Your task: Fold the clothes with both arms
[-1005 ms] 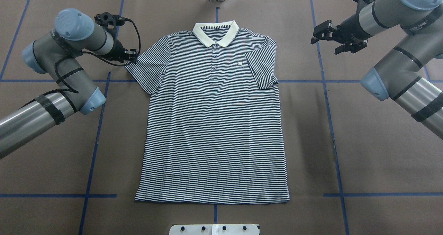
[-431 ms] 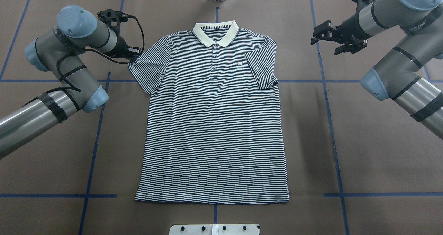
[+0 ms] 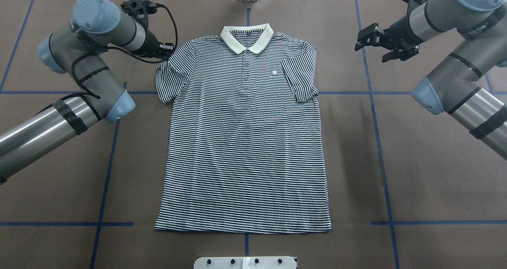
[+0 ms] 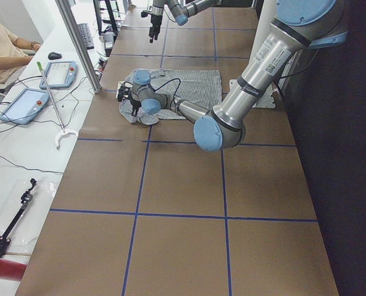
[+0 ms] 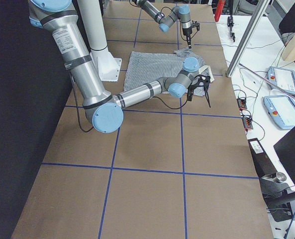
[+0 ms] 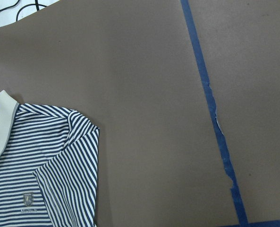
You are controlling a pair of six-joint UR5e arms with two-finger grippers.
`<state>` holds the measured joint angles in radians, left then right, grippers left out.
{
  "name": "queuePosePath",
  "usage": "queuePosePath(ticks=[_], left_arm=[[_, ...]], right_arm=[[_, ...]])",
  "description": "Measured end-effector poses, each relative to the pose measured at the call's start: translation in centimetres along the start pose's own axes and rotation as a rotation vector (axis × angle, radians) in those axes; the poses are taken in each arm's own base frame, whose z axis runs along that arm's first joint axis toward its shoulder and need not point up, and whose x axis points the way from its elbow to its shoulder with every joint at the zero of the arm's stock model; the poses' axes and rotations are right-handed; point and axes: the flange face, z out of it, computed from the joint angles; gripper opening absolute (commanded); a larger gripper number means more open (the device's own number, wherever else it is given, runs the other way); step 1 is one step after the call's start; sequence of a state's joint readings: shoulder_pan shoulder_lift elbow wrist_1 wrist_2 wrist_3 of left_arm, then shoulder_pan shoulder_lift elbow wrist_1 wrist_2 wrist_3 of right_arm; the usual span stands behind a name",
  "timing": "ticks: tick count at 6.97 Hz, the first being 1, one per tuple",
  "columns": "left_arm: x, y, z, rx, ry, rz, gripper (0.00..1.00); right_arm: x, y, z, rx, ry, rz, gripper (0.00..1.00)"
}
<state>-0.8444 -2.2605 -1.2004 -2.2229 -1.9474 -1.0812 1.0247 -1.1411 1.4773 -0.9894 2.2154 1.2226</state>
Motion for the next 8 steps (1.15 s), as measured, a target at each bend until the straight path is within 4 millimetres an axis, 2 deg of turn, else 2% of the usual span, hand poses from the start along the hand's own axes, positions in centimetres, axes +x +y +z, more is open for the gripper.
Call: queuePosePath(ticks=[2, 3, 4, 6, 8], left_arm=[[5.4, 2.8, 1.5, 0.010, 0.022, -0.093, 0.00], [7.4, 3.5, 2.3, 0.033, 0.019, -0.113, 0.00], [8.7, 3.4, 3.4, 0.057, 0.003, -0.125, 0.00], [9.4, 2.5, 4.9, 0.108, -0.029, -0.135, 0.00], [9.7, 1.7, 5.8, 0.144, -0.054, -0.138, 0.37]], right_arm=[[-0.1, 0.0, 0.0, -0.006, -0.003, 0.000, 1.00], [-0.1, 0.1, 0.0, -0.007, -0.002, 0.000, 1.00], [0.0, 0.1, 0.1, -0.008, -0.001, 0.000, 1.00], [0.0, 0.1, 0.3, -0.010, 0.001, 0.000, 1.00], [0.0, 0.1, 0.7, -0.014, 0.006, 0.002, 1.00]])
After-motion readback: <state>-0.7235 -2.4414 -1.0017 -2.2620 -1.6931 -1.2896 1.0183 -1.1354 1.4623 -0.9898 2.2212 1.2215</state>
